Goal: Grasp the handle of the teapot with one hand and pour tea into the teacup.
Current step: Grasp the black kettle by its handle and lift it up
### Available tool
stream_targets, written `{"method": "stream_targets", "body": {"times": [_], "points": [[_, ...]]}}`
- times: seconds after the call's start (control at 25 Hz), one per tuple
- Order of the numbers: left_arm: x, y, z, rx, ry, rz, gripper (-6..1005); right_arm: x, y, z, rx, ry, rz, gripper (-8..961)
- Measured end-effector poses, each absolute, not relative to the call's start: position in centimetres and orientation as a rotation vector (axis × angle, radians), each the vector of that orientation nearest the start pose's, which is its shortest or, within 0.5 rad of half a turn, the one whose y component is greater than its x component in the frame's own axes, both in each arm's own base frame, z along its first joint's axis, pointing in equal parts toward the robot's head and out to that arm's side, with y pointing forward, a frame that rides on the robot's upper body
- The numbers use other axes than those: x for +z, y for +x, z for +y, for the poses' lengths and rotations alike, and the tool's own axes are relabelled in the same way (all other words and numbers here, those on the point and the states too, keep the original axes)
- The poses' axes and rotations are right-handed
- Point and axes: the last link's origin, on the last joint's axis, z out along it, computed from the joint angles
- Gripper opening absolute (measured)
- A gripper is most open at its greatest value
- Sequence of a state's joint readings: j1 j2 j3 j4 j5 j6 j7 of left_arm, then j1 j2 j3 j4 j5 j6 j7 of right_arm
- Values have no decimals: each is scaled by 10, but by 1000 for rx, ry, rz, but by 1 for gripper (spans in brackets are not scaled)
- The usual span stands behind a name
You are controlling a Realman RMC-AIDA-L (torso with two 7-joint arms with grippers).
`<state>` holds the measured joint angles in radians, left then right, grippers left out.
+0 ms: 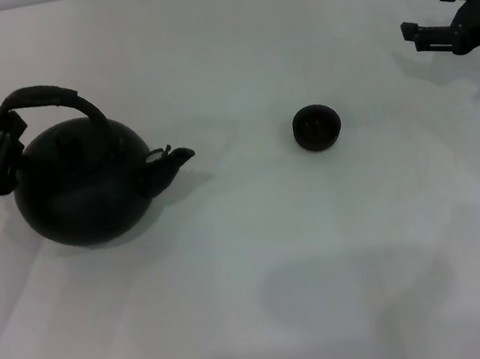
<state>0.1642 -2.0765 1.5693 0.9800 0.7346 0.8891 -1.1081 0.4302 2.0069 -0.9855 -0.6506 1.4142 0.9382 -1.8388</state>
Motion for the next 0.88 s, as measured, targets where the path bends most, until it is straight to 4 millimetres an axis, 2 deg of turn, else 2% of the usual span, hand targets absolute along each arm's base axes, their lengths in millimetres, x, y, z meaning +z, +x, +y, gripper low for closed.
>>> {"method": "stream_targets", "body": {"times": [0.4,0.72,0.88], "points": [[9,-316,254,-889,-1871,-891,226,24,330,372,277,-2273,629,864],[29,-310,277,-863,-1948,-858,222,22,329,372,295,-2269,611,864],[35,-300,290,-777,-2020,-786,219,21,329,372,305,-2265,607,863]]}}
